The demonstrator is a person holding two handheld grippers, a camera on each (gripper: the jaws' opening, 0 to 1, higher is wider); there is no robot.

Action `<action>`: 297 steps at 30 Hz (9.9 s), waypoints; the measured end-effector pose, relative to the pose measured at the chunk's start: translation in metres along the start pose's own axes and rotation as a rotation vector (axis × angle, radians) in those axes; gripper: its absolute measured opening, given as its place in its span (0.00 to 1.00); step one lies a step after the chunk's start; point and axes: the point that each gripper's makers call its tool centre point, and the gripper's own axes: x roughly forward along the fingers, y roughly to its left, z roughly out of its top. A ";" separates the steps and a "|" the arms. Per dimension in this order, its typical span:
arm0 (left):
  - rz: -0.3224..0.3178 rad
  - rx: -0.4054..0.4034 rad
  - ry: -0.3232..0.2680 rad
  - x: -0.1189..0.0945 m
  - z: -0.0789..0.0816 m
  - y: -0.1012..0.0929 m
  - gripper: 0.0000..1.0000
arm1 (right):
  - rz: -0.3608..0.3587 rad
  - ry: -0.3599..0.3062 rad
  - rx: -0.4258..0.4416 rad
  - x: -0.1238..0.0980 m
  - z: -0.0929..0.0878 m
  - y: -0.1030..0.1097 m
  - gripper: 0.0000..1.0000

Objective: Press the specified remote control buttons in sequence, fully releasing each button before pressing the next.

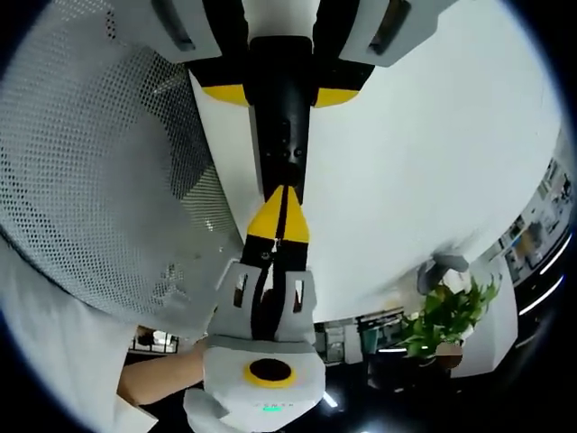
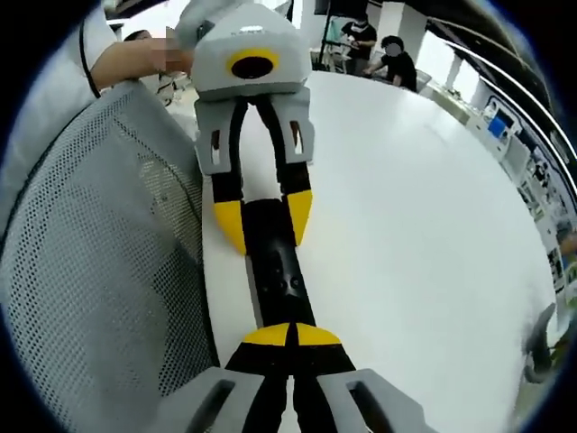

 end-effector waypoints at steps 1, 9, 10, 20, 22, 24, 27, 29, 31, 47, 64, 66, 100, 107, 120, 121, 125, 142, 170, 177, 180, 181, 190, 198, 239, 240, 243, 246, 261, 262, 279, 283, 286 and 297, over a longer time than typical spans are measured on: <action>0.002 -0.003 0.000 0.000 0.000 0.000 0.24 | 0.002 -0.038 0.035 -0.001 0.000 -0.001 0.00; 0.006 -0.013 0.022 0.000 0.001 0.000 0.24 | 0.086 -0.215 0.310 -0.004 0.002 -0.003 0.00; 0.006 -0.011 0.026 0.000 0.001 0.000 0.24 | 0.085 -0.208 0.271 -0.003 0.004 -0.001 0.00; 0.005 -0.009 0.027 0.000 0.000 -0.001 0.24 | 0.054 0.023 -0.099 0.005 0.005 0.008 0.00; 0.005 -0.009 0.026 0.000 0.000 -0.001 0.24 | 0.039 0.079 -0.151 0.007 0.005 0.009 0.00; 0.005 -0.008 0.029 0.000 0.000 -0.001 0.24 | 0.028 0.112 -0.150 0.008 0.005 0.008 0.00; 0.004 -0.005 0.035 0.000 0.000 -0.001 0.24 | 0.019 0.129 -0.135 0.009 0.005 0.007 0.00; 0.004 -0.004 0.038 0.000 -0.001 -0.001 0.24 | 0.010 0.114 -0.107 0.008 0.004 0.005 0.00; 0.004 -0.004 0.040 0.000 -0.001 0.000 0.24 | 0.005 0.062 -0.074 0.007 0.005 0.005 0.00; -0.002 0.003 0.043 0.000 -0.001 -0.001 0.24 | 0.044 0.087 -0.175 0.013 0.014 0.008 0.00; 0.009 -0.009 0.070 0.001 -0.001 -0.001 0.24 | -0.124 0.057 -0.077 0.013 0.015 0.006 0.00; 0.009 -0.010 0.072 0.001 -0.001 -0.001 0.24 | -0.088 0.037 -0.056 0.014 0.018 0.015 0.00; 0.005 -0.012 0.083 0.002 0.000 -0.001 0.24 | -0.045 0.024 -0.031 0.014 0.021 0.024 0.00; 0.003 -0.008 0.085 0.002 0.000 -0.002 0.24 | -0.049 0.066 -0.028 0.018 0.019 0.016 0.00; -0.005 0.009 0.109 0.003 0.000 -0.002 0.24 | -0.090 0.107 -0.082 0.019 0.021 0.014 0.00; -0.007 0.011 0.119 0.003 0.000 -0.002 0.24 | -0.095 0.102 -0.066 0.019 0.022 0.013 0.00; -0.018 0.025 0.142 0.003 0.000 -0.001 0.24 | -0.107 0.107 -0.066 0.021 0.024 0.013 0.00; -0.016 0.012 0.130 0.003 0.000 -0.001 0.24 | -0.016 0.101 0.018 0.019 0.022 0.002 0.00; -0.009 0.003 0.111 0.003 0.001 -0.002 0.24 | 0.019 0.152 0.036 0.024 0.025 0.001 0.00; -0.006 -0.003 0.100 0.003 0.001 -0.002 0.24 | -0.014 0.037 0.019 0.019 0.037 0.016 0.00; -0.006 -0.005 0.097 0.003 0.001 -0.002 0.24 | 0.005 0.070 -0.012 0.023 0.033 0.020 0.00; -0.005 -0.005 0.096 0.003 0.001 -0.002 0.24 | 0.012 0.083 -0.028 0.025 0.031 0.021 0.00; 0.004 -0.022 0.075 0.003 0.001 -0.002 0.24 | -0.009 0.133 -0.081 0.027 0.032 0.020 0.00; 0.039 -0.056 0.065 0.003 0.002 -0.002 0.24 | -0.067 0.098 -0.140 0.027 0.032 0.019 0.00; 0.035 -0.048 0.146 0.005 0.003 -0.003 0.24 | 0.016 0.084 -0.304 0.032 0.039 0.030 0.00; 0.038 -0.048 0.159 0.005 0.002 -0.003 0.24 | 0.014 0.090 -0.317 0.033 0.040 0.030 0.00; 0.033 -0.043 0.169 0.005 0.001 -0.003 0.24 | 0.028 0.094 -0.322 0.034 0.041 0.029 0.00; 0.035 -0.047 0.170 0.005 0.001 -0.003 0.24 | 0.058 0.063 -0.263 0.034 0.041 0.027 0.00; 0.075 -0.091 0.245 0.006 0.001 -0.001 0.24 | 0.127 -0.064 -0.176 0.027 0.036 0.026 0.00; 0.075 -0.091 0.248 0.006 0.000 -0.001 0.24 | 0.126 -0.059 -0.183 0.025 0.034 0.026 0.00; 0.074 -0.095 0.225 0.007 -0.002 0.000 0.24 | 0.123 -0.022 -0.142 0.026 0.009 0.018 0.23; 0.075 -0.096 0.208 0.007 -0.002 0.000 0.24 | 0.109 -0.030 -0.134 0.028 0.011 0.016 0.23; 0.081 -0.100 0.173 0.007 -0.002 0.000 0.24 | 0.098 -0.013 -0.200 0.029 0.010 0.017 0.22; 0.180 -0.216 0.089 0.004 -0.004 -0.004 0.40 | 0.106 -0.022 -0.168 0.028 0.011 0.016 0.22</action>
